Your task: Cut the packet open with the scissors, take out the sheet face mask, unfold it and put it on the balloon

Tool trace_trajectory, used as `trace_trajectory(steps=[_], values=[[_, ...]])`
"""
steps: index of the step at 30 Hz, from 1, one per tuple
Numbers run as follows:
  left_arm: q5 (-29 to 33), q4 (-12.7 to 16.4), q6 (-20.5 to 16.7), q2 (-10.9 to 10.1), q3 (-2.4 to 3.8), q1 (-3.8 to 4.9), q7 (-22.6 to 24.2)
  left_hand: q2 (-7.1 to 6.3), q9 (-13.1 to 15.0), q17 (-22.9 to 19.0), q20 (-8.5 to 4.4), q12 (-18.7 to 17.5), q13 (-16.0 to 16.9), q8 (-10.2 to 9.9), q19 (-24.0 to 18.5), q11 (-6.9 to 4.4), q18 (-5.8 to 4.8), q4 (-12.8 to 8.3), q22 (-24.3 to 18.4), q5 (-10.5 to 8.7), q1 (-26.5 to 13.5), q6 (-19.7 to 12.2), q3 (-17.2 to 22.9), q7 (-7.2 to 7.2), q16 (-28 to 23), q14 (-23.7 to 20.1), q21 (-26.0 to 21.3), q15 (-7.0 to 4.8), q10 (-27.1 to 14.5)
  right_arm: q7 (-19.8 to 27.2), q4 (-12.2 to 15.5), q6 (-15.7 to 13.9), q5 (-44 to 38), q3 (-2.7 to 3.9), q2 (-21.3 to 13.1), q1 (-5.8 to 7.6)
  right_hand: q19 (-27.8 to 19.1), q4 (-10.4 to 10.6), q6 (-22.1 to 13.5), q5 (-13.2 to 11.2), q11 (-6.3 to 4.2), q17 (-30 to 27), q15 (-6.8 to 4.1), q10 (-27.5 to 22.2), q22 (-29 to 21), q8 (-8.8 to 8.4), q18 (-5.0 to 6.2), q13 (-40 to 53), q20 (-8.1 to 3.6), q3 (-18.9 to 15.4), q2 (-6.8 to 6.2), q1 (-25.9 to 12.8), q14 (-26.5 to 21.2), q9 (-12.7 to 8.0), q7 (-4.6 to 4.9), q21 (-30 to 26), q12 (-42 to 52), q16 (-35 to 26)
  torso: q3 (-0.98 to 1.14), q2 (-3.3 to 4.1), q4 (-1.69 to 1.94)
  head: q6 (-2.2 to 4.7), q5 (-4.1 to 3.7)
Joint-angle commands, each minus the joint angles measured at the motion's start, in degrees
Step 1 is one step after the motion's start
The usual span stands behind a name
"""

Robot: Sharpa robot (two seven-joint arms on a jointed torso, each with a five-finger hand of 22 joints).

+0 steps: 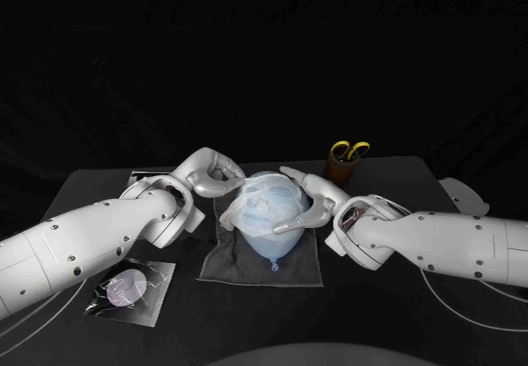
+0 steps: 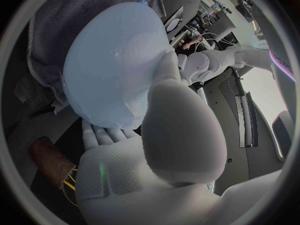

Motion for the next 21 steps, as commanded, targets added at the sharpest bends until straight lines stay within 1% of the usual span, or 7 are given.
trace_trajectory(steps=[1,7,10,15,21], values=[[0.81,-0.32,-2.71,0.36,0.07,0.04,1.28,0.03,6.15,0.08,0.10,0.29,0.18,0.33,0.33,-0.21,-0.50,0.06,0.09,0.19,-0.65,0.11,0.37,-0.26,0.21,0.33,0.30,-0.03,-0.41,-1.05,0.05,2.70,-0.23,-0.38,0.17,-0.47,0.37,-0.12,0.29,0.35,-0.03,-0.09,-0.09,0.07,-0.06,0.37,0.84,0.02,0.16,0.29,0.05,0.67,0.43,0.03,6.05,0.19,0.25,0.08,0.03,0.03,-0.02,-0.02,0.05],[-0.04,-1.58,-3.38,1.08,0.08,0.04,1.15,-0.06,6.85,-0.31,0.02,0.72,0.63,0.41,0.37,-0.23,-0.52,-0.18,0.26,0.17,-1.02,-0.07,1.21,-0.27,0.09,0.16,0.54,-0.06,-0.74,-1.09,0.11,2.73,-0.40,-0.38,0.22,-0.48,0.37,-0.12,0.29,0.35,-0.03,-0.09,-0.09,0.07,-0.06,0.37,0.84,0.02,0.16,0.29,0.05,0.67,0.43,0.03,6.05,0.19,0.25,0.08,0.04,0.05,-0.07,-0.05,0.09],[-0.74,-2.77,-3.36,1.59,0.09,0.05,1.03,-0.04,7.05,-0.26,0.00,0.83,0.76,0.41,0.39,-0.21,-0.53,-0.23,0.32,0.14,-1.11,-0.16,1.43,-0.26,0.08,0.20,0.62,-0.06,-0.88,-1.12,0.15,2.73,-0.46,-0.38,0.22,-0.48,0.37,-0.12,0.29,0.35,-0.03,-0.09,-0.09,0.07,-0.06,0.37,0.84,0.02,0.16,0.29,0.05,0.67,0.43,0.03,6.05,0.19,0.25,0.08,0.06,0.01,-0.05,-0.13,0.03],[-1.96,-4.50,-2.87,2.29,0.10,0.06,0.58,-0.02,7.36,-0.41,-0.04,0.99,0.95,0.39,0.28,-0.18,-0.50,-0.34,0.24,0.12,-1.22,-0.34,1.74,-0.22,0.04,0.14,0.67,-0.04,-1.13,-1.24,0.18,2.71,-0.60,-0.38,0.21,-0.48,0.37,-0.12,0.29,0.35,-0.03,-0.12,-0.09,0.03,-0.08,0.37,0.84,0.00,0.16,0.32,0.05,0.72,0.39,0.04,6.04,0.19,0.29,0.07,0.07,0.02,-0.06,0.00,-0.01],[-3.02,-5.73,-1.88,2.86,0.11,0.08,-0.01,-0.01,7.52,-0.25,-0.05,1.08,1.06,0.37,0.29,-0.13,-0.51,-0.37,0.28,0.10,-1.30,-0.46,1.88,-0.19,0.05,0.22,0.72,-0.02,-1.28,-1.44,0.16,2.69,-0.70,-0.38,0.22,-0.48,0.39,-0.12,0.25,0.36,-0.03,-0.14,-0.09,-0.01,-0.09,0.37,0.84,-0.03,0.16,0.55,0.08,0.85,0.37,0.03,6.02,0.19,0.35,0.06,0.05,0.03,-0.02,-0.17,-0.02]])
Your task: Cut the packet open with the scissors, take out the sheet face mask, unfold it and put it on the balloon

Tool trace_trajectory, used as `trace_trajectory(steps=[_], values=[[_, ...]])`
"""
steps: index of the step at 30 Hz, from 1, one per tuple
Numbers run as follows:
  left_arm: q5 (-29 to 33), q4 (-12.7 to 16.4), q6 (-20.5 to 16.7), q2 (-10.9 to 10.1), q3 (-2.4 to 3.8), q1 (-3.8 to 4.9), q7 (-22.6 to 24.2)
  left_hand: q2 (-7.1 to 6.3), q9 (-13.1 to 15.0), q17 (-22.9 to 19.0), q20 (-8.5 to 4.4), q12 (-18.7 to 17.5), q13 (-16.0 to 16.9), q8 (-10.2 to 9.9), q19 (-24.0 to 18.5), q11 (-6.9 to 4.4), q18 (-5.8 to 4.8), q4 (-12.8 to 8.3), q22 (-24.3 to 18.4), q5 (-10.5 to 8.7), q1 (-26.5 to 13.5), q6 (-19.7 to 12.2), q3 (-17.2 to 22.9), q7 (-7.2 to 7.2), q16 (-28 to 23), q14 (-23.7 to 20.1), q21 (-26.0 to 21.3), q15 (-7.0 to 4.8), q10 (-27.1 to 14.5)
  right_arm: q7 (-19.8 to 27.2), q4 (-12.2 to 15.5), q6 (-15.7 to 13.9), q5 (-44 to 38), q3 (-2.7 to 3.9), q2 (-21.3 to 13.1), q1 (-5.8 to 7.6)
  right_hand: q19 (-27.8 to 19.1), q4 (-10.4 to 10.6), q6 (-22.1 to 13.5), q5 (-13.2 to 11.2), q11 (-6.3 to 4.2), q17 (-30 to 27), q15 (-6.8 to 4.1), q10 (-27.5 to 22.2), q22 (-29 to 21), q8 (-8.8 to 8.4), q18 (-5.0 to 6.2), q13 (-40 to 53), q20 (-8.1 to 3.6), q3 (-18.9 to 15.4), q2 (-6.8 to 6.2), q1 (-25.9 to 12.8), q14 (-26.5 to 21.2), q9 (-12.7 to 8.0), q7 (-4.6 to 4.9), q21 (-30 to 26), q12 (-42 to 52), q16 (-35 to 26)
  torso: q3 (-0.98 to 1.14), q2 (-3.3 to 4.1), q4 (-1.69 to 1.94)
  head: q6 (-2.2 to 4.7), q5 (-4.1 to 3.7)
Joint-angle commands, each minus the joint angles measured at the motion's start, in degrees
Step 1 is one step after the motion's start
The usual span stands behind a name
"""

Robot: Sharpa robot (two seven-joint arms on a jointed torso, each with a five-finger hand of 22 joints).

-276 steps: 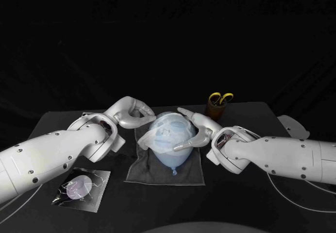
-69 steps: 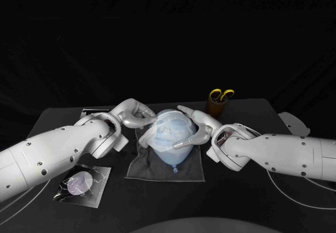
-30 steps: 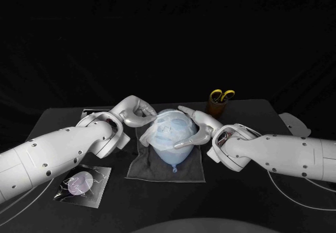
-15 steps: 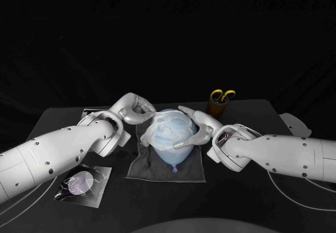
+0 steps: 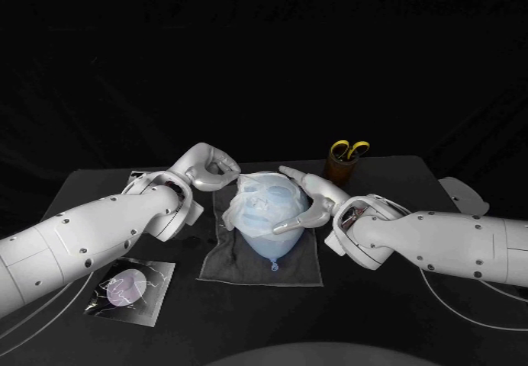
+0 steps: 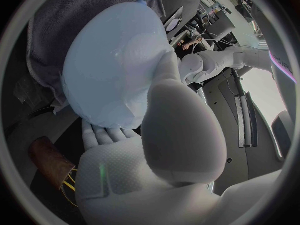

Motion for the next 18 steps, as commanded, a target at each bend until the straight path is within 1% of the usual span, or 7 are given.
trace_trajectory(steps=[1,8,10,11,12,16,18], values=[[-1.88,-0.65,0.41,0.40,0.08,0.06,-0.25,0.46,7.54,0.07,-0.06,0.30,0.03,0.11,0.28,-0.02,-0.13,-0.08,0.01,0.10,-0.28,-0.37,0.39,-0.10,0.06,0.22,0.36,-0.01,-0.40,-1.46,0.07,2.67,-0.45,-0.39,0.14,-0.48,0.39,0.03,0.25,0.36,0.07,-0.07,-0.09,0.09,-0.09,0.37,0.84,0.02,0.16,0.39,0.07,0.84,0.37,0.04,6.02,0.19,0.23,0.06,-0.03,0.00,0.04,-0.11,0.00],[-2.57,-2.39,-0.07,1.50,0.10,0.08,0.36,0.73,8.03,0.68,-0.09,0.53,0.34,0.02,0.70,0.09,-0.24,-0.07,0.56,0.00,-0.46,-0.79,0.67,0.01,0.19,0.58,0.65,0.08,-0.90,-1.55,0.07,2.64,-0.52,-0.39,0.16,-0.48,0.41,0.03,0.17,0.37,0.07,-0.08,-0.09,0.01,-0.09,0.35,0.84,-0.01,0.16,0.49,0.09,0.94,0.38,0.01,6.01,0.20,0.24,0.05,-0.04,0.01,0.07,-0.10,0.12],[-2.75,-2.77,-0.14,1.88,0.12,0.09,0.56,0.79,8.12,0.75,-0.09,0.58,0.40,0.01,0.79,0.10,-0.26,-0.07,0.66,-0.01,-0.47,-0.86,0.71,0.03,0.21,0.63,0.71,0.10,-0.99,-1.55,0.07,2.66,-0.58,-0.39,0.21,-0.48,0.42,0.03,0.17,0.38,0.07,-0.09,-0.09,-0.04,-0.10,0.35,0.84,-0.05,0.16,0.63,0.11,1.10,0.37,0.03,5.99,0.20,0.29,0.04,-0.03,0.02,0.04,-0.15,0.21],[-2.83,-2.82,-0.22,1.96,0.12,0.10,0.59,0.79,8.12,0.75,-0.09,0.58,0.40,0.01,0.79,0.10,-0.26,-0.07,0.66,-0.01,-0.47,-0.86,0.71,0.03,0.21,0.63,0.71,0.10,-0.99,-1.54,0.09,2.66,-0.60,-0.39,0.21,-0.48,0.42,0.03,0.17,0.38,0.07,-0.09,-0.09,0.04,-0.11,0.36,0.84,-0.02,0.16,0.64,0.12,1.12,0.37,0.03,5.99,0.20,0.34,0.05,-0.02,0.03,0.00,-0.04,0.30],[-2.89,-2.88,-0.30,2.01,0.13,0.10,0.63,0.79,8.12,0.75,-0.09,0.58,0.40,0.01,0.79,0.10,-0.26,-0.07,0.66,-0.01,-0.47,-0.86,0.71,0.03,0.21,0.63,0.71,0.10,-0.99,-1.55,0.11,2.66,-0.61,-0.40,0.19,-0.49,0.42,0.03,0.17,0.38,0.07,-0.09,-0.09,0.04,-0.11,0.36,0.84,-0.02,0.16,0.64,0.12,1.12,0.37,0.03,5.99,0.20,0.34,0.05,-0.02,0.03,-0.03,-0.02,0.31],[-2.46,-3.13,-0.62,1.91,0.13,0.16,1.03,0.94,8.39,0.65,-0.09,0.71,0.56,-0.03,0.83,0.17,-0.27,0.00,0.72,-0.03,-0.58,-1.08,0.75,0.09,0.20,0.62,0.77,0.15,-1.23,-1.57,0.15,2.66,-0.66,-0.40,0.11,-0.49,0.42,0.03,0.17,0.38,0.07,-0.09,-0.09,0.04,-0.11,0.36,0.84,-0.02,0.16,0.64,0.12,1.12,0.37,0.03,5.99,0.20,0.34,0.05,0.03,-0.06,0.07,0.03,0.16],[-1.40,-3.05,-0.41,1.67,0.13,0.18,1.22,1.33,8.84,0.68,-0.06,0.76,0.75,-0.21,0.54,0.35,-0.22,0.31,0.39,-0.07,-0.84,-1.69,0.70,0.25,0.19,0.68,0.66,0.29,-1.82,-1.58,0.15,2.66,-0.67,-0.40,0.07,-0.49,0.42,0.03,0.17,0.38,0.07,-0.09,-0.09,0.04,-0.11,0.36,0.84,-0.02,0.16,0.64,0.12,1.12,0.37,0.03,5.99,0.20,0.34,0.05,0.03,-0.09,0.00,0.01,0.11]])
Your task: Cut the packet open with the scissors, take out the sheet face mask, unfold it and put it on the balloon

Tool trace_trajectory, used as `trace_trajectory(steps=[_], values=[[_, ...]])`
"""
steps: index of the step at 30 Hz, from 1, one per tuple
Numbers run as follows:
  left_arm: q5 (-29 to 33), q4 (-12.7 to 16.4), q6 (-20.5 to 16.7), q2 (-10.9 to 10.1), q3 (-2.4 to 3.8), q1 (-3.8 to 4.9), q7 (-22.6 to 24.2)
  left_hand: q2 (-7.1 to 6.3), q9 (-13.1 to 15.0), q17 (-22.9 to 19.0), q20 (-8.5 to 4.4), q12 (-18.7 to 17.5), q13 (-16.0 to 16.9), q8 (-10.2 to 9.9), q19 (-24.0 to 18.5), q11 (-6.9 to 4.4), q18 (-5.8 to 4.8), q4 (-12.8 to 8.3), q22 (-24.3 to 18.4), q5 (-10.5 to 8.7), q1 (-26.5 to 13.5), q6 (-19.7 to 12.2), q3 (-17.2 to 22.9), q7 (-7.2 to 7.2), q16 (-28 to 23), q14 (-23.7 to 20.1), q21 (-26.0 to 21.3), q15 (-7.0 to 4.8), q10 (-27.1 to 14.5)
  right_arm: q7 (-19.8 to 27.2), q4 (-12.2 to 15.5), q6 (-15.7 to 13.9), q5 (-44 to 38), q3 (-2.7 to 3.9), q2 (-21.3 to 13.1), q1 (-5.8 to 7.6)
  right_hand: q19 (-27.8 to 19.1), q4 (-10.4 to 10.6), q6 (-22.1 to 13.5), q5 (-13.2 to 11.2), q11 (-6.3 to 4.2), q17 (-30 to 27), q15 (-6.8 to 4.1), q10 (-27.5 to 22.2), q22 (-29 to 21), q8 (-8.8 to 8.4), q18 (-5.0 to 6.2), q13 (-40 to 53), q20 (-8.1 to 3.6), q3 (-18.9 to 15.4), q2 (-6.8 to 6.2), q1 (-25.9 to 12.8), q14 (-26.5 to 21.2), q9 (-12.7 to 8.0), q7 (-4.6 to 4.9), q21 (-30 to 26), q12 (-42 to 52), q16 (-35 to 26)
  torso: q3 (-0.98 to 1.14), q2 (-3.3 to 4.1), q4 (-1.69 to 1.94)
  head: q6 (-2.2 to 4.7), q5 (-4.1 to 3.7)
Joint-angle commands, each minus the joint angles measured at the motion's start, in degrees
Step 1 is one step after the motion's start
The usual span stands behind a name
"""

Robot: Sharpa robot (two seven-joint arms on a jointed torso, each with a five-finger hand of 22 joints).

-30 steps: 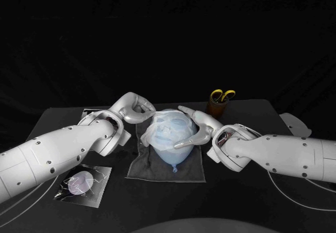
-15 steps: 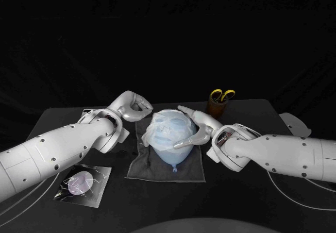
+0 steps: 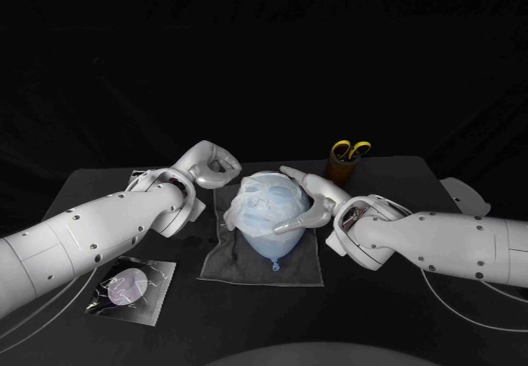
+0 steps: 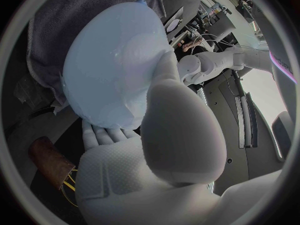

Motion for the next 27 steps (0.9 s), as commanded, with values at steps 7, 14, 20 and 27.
trace_trajectory(steps=[7,14,20,27], values=[[6.15,1.23,5.43,-1.77,0.04,0.17,-0.60,1.47,6.16,-5.68,1.73,-1.23,-0.47,-3.72,-6.39,2.47,0.74,6.59,-7.31,-0.10,-6.81,-7.21,-4.73,2.31,-1.50,-3.42,-4.10,2.50,-4.26,-1.34,0.05,2.69,-0.42,-0.39,0.03,-0.48,0.42,0.09,0.17,0.38,0.08,-0.05,-0.09,0.25,-0.05,0.35,0.86,0.10,0.16,0.23,-0.01,0.51,0.37,0.04,5.99,0.20,0.40,0.04,0.02,-0.08,0.06,0.05,-0.21],[13.62,3.75,10.80,-3.75,-0.01,0.17,-3.21,-0.19,3.04,-9.26,3.16,-2.26,-1.04,-7.43,-7.97,3.71,1.26,11.94,-10.71,-0.09,-9.22,-9.55,-11.75,3.69,-2.49,-6.28,-7.30,3.65,-5.38,-1.31,-0.10,2.74,-0.42,-0.39,0.11,-0.55,0.42,0.10,0.16,0.38,0.08,-0.07,-0.09,0.22,-0.08,0.36,0.86,0.07,0.16,0.23,0.00,0.66,0.37,0.05,5.97,0.19,0.47,0.04,-0.07,-0.06,0.09,0.28,0.08],[15.24,4.79,12.87,-4.46,-0.07,0.11,-4.39,-1.44,2.00,-10.04,3.31,-2.37,-1.13,-8.01,-7.73,3.61,1.31,11.74,-11.29,-0.13,-6.73,-8.75,-14.96,3.50,-2.58,-7.08,-8.07,3.64,-5.60,-1.31,-0.19,2.77,-0.42,-0.39,0.18,-0.62,0.42,0.10,0.16,0.38,0.08,-0.07,-0.09,0.22,-0.08,0.36,0.86,0.07,0.16,0.23,0.00,0.66,0.37,0.05,5.97,0.19,0.47,0.04,-0.04,0.00,0.07,0.35,0.24],[15.70,5.13,13.36,-4.35,-0.10,-0.10,-4.52,-2.16,1.23,-10.47,3.32,-2.49,-1.20,-8.45,-7.58,3.62,1.30,11.19,-11.63,-0.15,-4.55,-8.33,-17.48,3.44,-2.58,-7.60,-8.51,3.63,-5.94,-1.32,-0.23,2.79,-0.42,-0.39,0.27,-0.64,0.43,0.10,0.20,0.37,0.08,-0.08,-0.09,0.22,-0.09,0.38,0.86,0.05,0.16,0.21,0.00,0.70,0.36,0.08,5.99,0.20,0.53,0.04,-0.03,0.01,-0.03,0.31,0.31]])
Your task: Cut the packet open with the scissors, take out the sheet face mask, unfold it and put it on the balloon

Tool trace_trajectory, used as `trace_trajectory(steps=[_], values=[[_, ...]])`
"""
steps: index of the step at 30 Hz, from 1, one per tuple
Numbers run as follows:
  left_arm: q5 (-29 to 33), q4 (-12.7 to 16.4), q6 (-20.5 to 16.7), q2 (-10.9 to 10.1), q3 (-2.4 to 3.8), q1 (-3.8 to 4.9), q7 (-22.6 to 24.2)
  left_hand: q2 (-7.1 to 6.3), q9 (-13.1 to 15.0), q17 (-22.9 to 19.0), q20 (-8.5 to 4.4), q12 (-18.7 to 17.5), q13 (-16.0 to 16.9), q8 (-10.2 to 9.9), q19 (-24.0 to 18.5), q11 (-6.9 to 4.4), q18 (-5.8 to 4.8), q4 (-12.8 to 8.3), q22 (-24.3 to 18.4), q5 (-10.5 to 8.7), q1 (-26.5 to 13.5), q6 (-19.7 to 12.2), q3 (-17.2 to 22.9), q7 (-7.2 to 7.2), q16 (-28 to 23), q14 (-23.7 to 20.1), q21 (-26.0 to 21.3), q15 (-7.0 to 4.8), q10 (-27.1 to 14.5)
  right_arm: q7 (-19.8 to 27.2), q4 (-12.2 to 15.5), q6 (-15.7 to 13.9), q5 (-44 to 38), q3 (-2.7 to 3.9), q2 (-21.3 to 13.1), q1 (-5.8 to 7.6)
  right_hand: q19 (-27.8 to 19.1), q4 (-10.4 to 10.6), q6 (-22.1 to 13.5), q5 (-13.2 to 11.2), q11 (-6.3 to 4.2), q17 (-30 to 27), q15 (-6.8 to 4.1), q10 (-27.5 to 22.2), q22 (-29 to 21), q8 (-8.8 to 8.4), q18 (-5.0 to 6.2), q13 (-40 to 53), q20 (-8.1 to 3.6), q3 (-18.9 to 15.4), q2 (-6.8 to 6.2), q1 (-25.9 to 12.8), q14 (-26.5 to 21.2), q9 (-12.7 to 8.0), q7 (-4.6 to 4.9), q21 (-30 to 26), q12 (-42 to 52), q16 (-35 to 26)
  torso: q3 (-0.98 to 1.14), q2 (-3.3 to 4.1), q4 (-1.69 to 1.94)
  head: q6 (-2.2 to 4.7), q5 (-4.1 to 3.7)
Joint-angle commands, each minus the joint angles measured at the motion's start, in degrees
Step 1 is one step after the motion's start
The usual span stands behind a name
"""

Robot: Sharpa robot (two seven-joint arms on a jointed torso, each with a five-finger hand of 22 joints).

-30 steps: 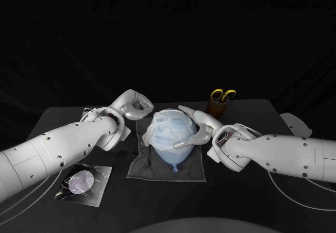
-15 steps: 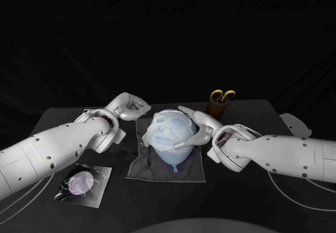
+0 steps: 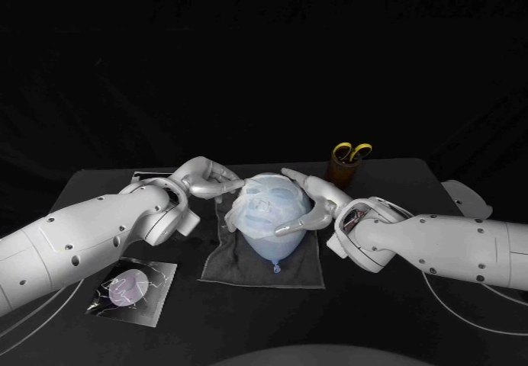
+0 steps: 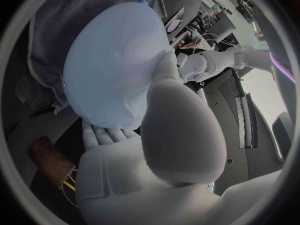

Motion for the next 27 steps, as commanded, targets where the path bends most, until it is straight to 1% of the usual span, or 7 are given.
trace_trajectory(steps=[1,8,15,18,24,25,27], values=[[2.16,0.26,2.39,0.19,0.04,-0.04,-0.61,0.01,-0.10,0.00,0.14,-0.26,-0.06,-0.23,0.11,-0.07,0.63,0.06,-0.09,-0.29,0.40,0.33,-0.43,0.05,-0.30,-0.29,-0.25,0.03,-0.43,-1.23,0.00,2.78,-0.27,-0.40,0.19,-0.53,0.43,0.10,0.20,0.38,0.14,-0.05,-0.09,0.30,-0.09,0.38,0.86,0.07,0.16,0.21,0.00,0.71,0.36,0.08,5.99,0.20,0.30,0.03,0.01,0.01,-0.14,-0.06,0.03],[2.02,0.16,2.07,0.50,0.03,-0.10,-0.41,0.20,-0.47,-0.04,0.14,-0.27,-0.07,-0.43,0.20,-0.10,0.63,-0.24,-0.22,-0.29,1.67,0.53,-1.35,0.01,-0.23,-0.39,-0.42,0.02,-0.51,-1.23,0.00,2.78,-0.27,-0.40,0.21,-0.53,0.46,0.10,0.34,0.37,0.13,-0.05,-0.09,0.35,-0.07,0.44,0.86,0.07,0.16,0.18,0.01,0.71,0.36,0.16,6.05,0.20,0.36,0.03,0.08,-0.09,-0.10,-0.05,0.09],[1.77,0.25,1.67,0.90,0.03,-0.11,-0.16,0.28,-1.02,-0.24,0.17,-0.47,-0.17,-0.94,0.27,0.14,0.61,-0.07,-0.34,-0.30,2.18,0.18,-2.40,0.32,-0.22,-0.59,-0.56,0.19,-0.90,-1.26,-0.06,2.82,-0.27,-0.40,0.27,-0.54,0.44,0.11,0.37,0.36,0.13,-0.05,-0.09,0.35,-0.11,0.46,0.86,0.06,0.16,0.10,0.01,0.69,0.38,0.18,6.13,0.20,0.41,0.03,0.04,-0.05,-0.11,-0.09,0.09],[0.76,0.50,1.09,1.04,0.03,-0.12,0.22,0.38,-1.39,-0.10,0.21,-0.42,-0.17,-1.08,0.34,0.13,0.62,-0.58,-0.40,-0.29,3.53,0.38,-2.92,0.30,-0.12,-0.55,-0.64,0.22,-0.89,-1.28,-0.10,2.83,-0.27,-0.40,0.31,-0.55,0.47,0.10,0.47,0.36,0.13,-0.06,-0.09,0.38,-0.09,0.50,0.86,0.06,0.16,0.12,0.01,0.67,0.38,0.23,6.23,0.20,0.47,0.03,0.04,-0.03,-0.06,-0.16,0.03],[-2.45,0.62,-1.58,1.62,0.04,-0.11,1.07,2.22,-1.65,2.88,-0.09,0.68,0.22,0.09,1.27,-1.10,0.61,-2.53,0.21,-0.27,7.90,3.22,-2.03,-0.93,0.89,1.56,-0.06,-0.81,1.06,-1.31,-0.13,2.87,-0.27,-0.40,0.38,-0.64,0.47,0.10,0.47,0.36,0.13,-0.06,-0.09,0.38,-0.09,0.50,0.86,0.06,0.16,0.12,0.01,0.67,0.38,0.23,6.23,0.20,0.47,0.03,0.01,-0.05,-0.08,-0.26,0.11],[-2.89,0.52,-2.06,1.75,0.04,-0.11,1.08,2.97,-1.62,4.38,-0.28,1.14,0.38,0.73,2.61,-1.62,0.36,-3.19,1.70,-0.35,9.14,4.60,-1.40,-1.41,1.35,2.65,0.82,-1.28,2.04,-1.32,-0.13,2.88,-0.27,-0.40,0.39,-0.65,0.47,0.10,0.47,0.36,0.13,-0.06,-0.09,0.38,-0.09,0.50,0.86,0.06,0.16,0.12,0.01,0.67,0.38,0.23,6.23,0.20,0.47,0.03,0.01,-0.06,-0.09,-0.29,0.12],[-3.62,0.26,-2.90,2.00,0.04,-0.11,1.01,3.65,-1.64,6.24,-0.56,1.54,0.54,1.38,4.24,-2.25,0.04,-4.03,3.56,-0.27,10.44,6.04,-0.60,-1.98,1.91,4.03,1.97,-1.87,3.04,-1.33,-0.12,2.90,-0.27,-0.40,0.40,-0.66,0.48,0.10,0.63,0.36,0.13,-0.07,-0.09,0.38,-0.11,0.58,0.86,0.04,0.16,0.15,0.03,0.65,0.39,0.31,6.39,0.20,0.55,0.03,0.03,-0.06,-0.11,-0.36,0.14]])
